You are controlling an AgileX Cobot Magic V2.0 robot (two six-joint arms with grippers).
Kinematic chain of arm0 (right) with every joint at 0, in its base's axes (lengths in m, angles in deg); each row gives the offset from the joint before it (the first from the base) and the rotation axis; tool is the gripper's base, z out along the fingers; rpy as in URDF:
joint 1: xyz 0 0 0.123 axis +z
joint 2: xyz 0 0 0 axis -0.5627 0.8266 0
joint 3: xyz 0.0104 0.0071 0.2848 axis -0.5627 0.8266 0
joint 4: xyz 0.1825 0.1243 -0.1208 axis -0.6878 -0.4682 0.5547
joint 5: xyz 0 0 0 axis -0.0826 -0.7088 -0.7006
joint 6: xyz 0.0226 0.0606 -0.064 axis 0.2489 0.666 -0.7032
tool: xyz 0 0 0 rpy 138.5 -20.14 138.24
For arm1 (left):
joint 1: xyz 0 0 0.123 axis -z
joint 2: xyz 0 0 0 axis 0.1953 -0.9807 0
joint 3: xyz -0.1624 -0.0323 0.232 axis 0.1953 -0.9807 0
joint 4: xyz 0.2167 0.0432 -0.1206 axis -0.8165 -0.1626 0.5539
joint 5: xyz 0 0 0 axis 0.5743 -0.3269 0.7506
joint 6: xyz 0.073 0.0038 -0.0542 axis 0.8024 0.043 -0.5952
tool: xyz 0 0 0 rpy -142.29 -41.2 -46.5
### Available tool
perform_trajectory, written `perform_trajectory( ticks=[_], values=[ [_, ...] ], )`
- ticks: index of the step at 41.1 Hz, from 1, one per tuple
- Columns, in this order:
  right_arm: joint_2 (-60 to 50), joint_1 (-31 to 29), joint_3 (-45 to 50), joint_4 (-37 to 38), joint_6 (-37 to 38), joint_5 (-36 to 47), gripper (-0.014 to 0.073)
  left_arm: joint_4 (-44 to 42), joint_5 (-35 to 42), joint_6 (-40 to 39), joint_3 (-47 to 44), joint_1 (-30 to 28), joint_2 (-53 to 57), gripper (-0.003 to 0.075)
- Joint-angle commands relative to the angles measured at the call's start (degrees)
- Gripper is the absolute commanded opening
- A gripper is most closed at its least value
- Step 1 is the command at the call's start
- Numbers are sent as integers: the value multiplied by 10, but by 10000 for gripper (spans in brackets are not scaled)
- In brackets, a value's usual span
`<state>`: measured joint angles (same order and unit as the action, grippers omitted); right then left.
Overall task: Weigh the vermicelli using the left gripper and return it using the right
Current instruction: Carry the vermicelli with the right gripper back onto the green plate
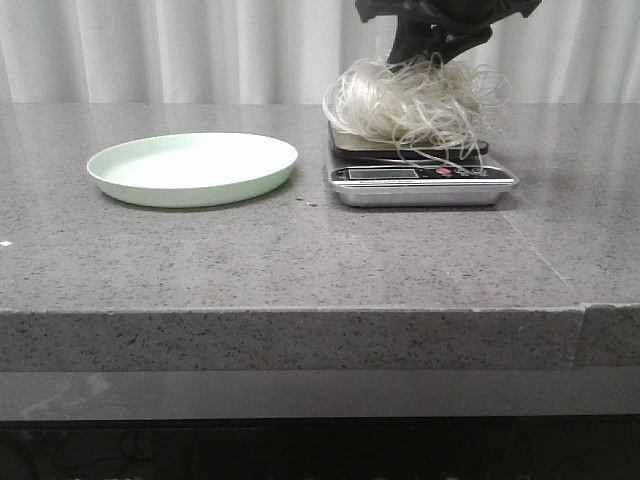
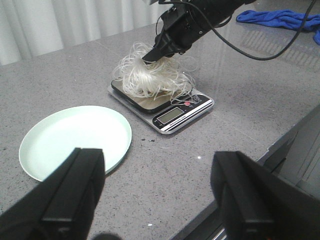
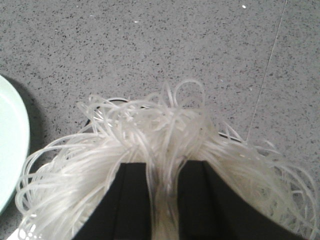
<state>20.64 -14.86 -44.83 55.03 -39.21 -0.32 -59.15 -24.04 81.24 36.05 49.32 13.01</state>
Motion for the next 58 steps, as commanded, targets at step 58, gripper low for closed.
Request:
perform_trajectory(
  ticks=[58],
  values=[
    [74,199,-165,3,-6,132,325,3,43,-1,15,0,-4,512]
  ],
)
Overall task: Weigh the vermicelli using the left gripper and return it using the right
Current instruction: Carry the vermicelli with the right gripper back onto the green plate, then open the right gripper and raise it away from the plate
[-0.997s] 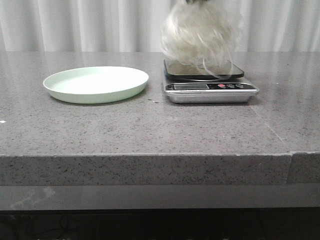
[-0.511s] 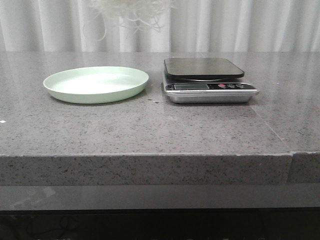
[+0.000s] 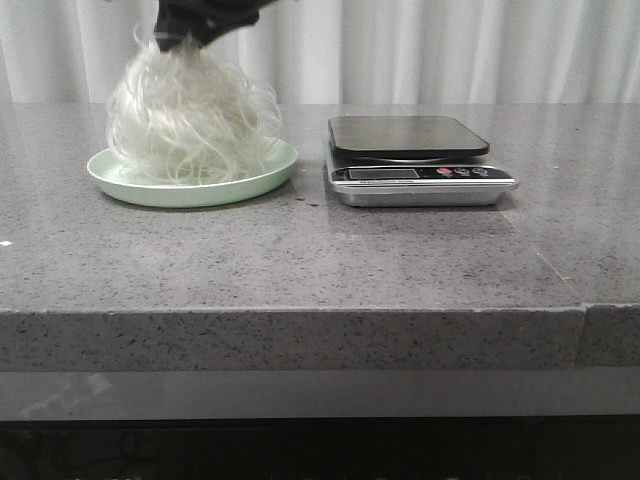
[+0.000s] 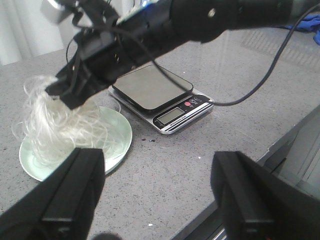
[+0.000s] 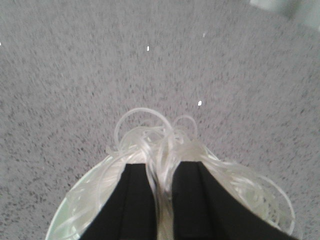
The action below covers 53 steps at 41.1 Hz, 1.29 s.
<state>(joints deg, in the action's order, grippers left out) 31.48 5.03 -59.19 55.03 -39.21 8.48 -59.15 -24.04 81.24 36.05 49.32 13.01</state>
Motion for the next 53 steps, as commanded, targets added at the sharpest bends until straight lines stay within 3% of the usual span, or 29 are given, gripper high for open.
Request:
perform_trajectory(
  ticks=[1,7,12,32,43,53],
  values=[
    [-34,0,-21,3,-6,42,355,3,43,-1,15,0,-4,512],
    [-33,0,-21,3,-6,30,477,3,43,-1,15,0,-4,512],
    [-52,-2,-21,2,-6,15,476,3,43,-1,15,0,-4,512],
    [-231,-12,-7,34,-6,-191,476,3,43,-1,15,0,-4,512],
    [-374,-12,168,93,4,-165,476,3,43,-1,15,0,-4,512],
    [-517,-26,333,94,35,-152,476,3,43,-1,15,0,-4,512]
  ],
)
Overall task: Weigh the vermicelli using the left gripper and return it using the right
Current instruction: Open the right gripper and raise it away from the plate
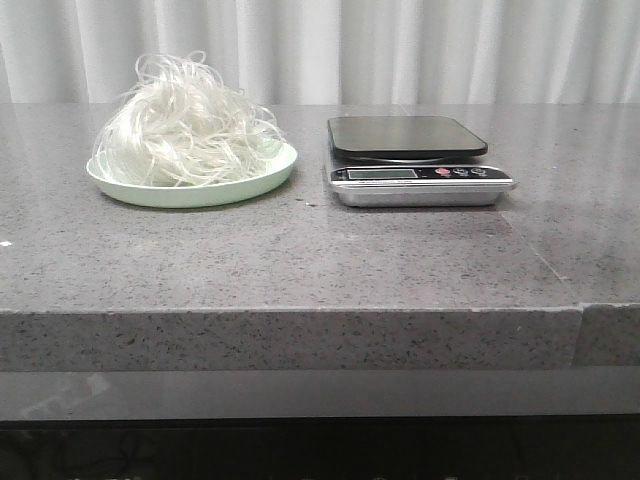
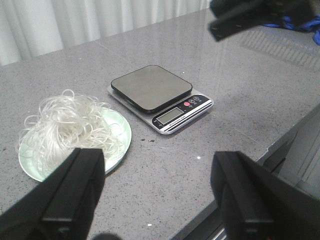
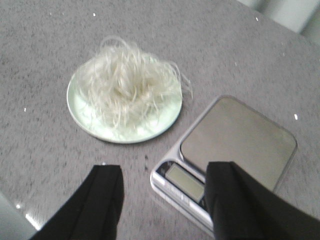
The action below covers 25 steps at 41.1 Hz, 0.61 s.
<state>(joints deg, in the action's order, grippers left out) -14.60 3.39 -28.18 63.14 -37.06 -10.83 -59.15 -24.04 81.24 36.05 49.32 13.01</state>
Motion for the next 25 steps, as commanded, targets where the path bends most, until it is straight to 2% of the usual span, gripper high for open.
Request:
perform_trajectory(
  ticks=[1,17,25],
  values=[
    [-68,-12,38,12,17,40,476,3,43,-1,15,0,-4,512],
    [-286,-29,209,10,42,22,476,3,43,-1,15,0,-4,512],
    [-360,-29,256,10,49,11,476,3,43,-1,15,0,-4,512]
  ],
)
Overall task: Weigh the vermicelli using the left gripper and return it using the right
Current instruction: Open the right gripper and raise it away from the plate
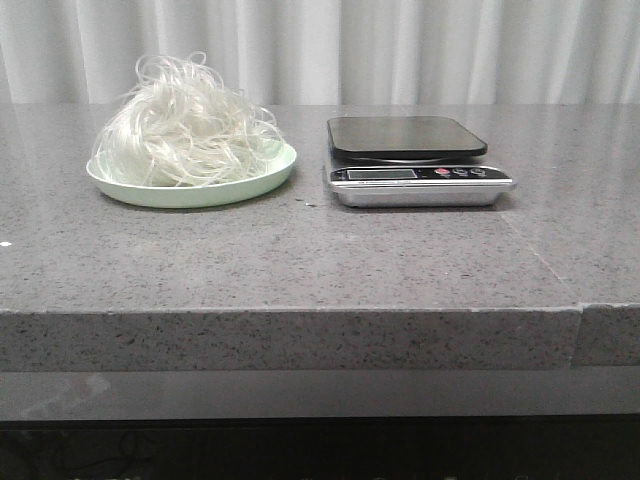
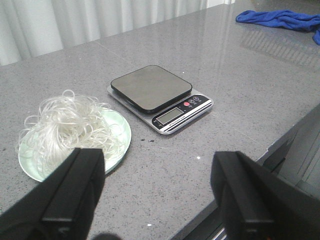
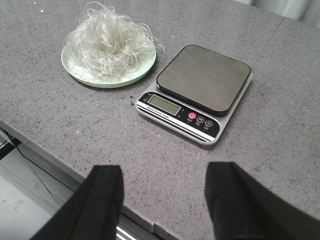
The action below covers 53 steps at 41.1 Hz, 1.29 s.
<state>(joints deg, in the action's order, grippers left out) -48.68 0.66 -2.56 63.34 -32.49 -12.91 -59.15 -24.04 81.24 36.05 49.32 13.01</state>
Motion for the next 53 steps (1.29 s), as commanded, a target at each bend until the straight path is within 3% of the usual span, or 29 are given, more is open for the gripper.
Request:
perform_trajectory(
  ticks=[1,13,18,29,35,53],
  values=[
    [-24,-2,4,8,3,31,476,3,43,-1,15,0,-4,512],
    [-28,-2,10,8,3,19,475,3,43,-1,15,0,-4,501],
    [-28,-2,10,10,3,19,424,3,43,-1,15,0,-4,423],
    [-28,-2,10,11,3,19,176,3,43,-1,15,0,-4,214],
    [-28,-2,10,11,3,20,142,3,43,-1,15,0,-4,144],
    [-28,-2,10,11,3,16,142,3,43,-1,15,0,-4,145]
  ],
)
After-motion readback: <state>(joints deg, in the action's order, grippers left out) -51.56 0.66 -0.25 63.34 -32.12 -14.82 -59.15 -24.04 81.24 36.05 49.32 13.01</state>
